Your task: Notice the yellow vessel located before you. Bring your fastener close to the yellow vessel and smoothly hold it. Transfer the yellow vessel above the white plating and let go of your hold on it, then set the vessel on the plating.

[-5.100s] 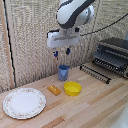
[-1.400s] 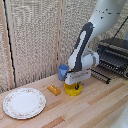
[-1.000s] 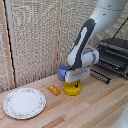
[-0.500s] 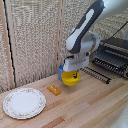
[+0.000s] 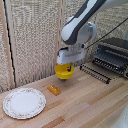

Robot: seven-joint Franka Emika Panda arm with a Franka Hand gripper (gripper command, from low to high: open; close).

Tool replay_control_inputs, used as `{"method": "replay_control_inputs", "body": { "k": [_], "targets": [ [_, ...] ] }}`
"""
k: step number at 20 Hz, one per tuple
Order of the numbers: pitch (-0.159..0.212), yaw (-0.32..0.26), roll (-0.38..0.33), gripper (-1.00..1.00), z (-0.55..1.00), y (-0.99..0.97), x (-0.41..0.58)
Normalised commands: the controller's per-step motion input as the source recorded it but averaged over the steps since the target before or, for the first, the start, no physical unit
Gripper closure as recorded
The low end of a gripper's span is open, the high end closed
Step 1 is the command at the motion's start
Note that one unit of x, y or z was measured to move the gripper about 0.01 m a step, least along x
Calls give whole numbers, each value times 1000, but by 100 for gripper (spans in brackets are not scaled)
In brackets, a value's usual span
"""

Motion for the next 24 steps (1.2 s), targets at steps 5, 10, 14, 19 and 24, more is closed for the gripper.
{"method": "replay_control_inputs", "body": {
  "k": [5, 10, 14, 19, 24],
  "targets": [
    [-8, -48, 0, 100, 130, 891, 339],
    [0, -43, -1, 100, 19, 902, 398],
    [0, -24, -14, 100, -11, 915, 401],
    [12, -11, -29, 100, -133, 853, 351],
    [70, 0, -78, 100, -380, 489, 118]
  ]
}}
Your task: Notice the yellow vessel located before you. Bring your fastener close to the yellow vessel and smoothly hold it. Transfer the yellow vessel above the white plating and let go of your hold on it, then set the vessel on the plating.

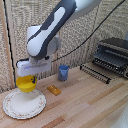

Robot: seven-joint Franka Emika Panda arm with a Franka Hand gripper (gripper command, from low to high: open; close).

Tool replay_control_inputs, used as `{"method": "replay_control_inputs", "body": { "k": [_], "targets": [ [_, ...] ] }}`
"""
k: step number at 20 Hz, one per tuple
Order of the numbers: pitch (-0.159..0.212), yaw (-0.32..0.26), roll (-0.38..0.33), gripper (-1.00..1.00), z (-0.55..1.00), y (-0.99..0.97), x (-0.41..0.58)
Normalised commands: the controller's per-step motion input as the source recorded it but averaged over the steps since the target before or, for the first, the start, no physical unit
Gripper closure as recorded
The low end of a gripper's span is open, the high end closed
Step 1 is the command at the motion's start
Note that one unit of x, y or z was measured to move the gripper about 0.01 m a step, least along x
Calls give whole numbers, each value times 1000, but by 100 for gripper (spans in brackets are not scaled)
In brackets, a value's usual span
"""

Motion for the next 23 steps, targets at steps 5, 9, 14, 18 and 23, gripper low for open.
{"method": "replay_control_inputs", "body": {
  "k": [5, 9, 14, 18, 23],
  "targets": [
    [46, 10, -76, 100, -419, 297, 3],
    [31, 49, -64, 100, -404, 236, 36],
    [-10, 67, -42, 100, -238, 79, 203],
    [-64, 8, 34, -100, 173, -46, 139],
    [-23, -2, 108, -100, 579, -191, 97]
  ]
}}
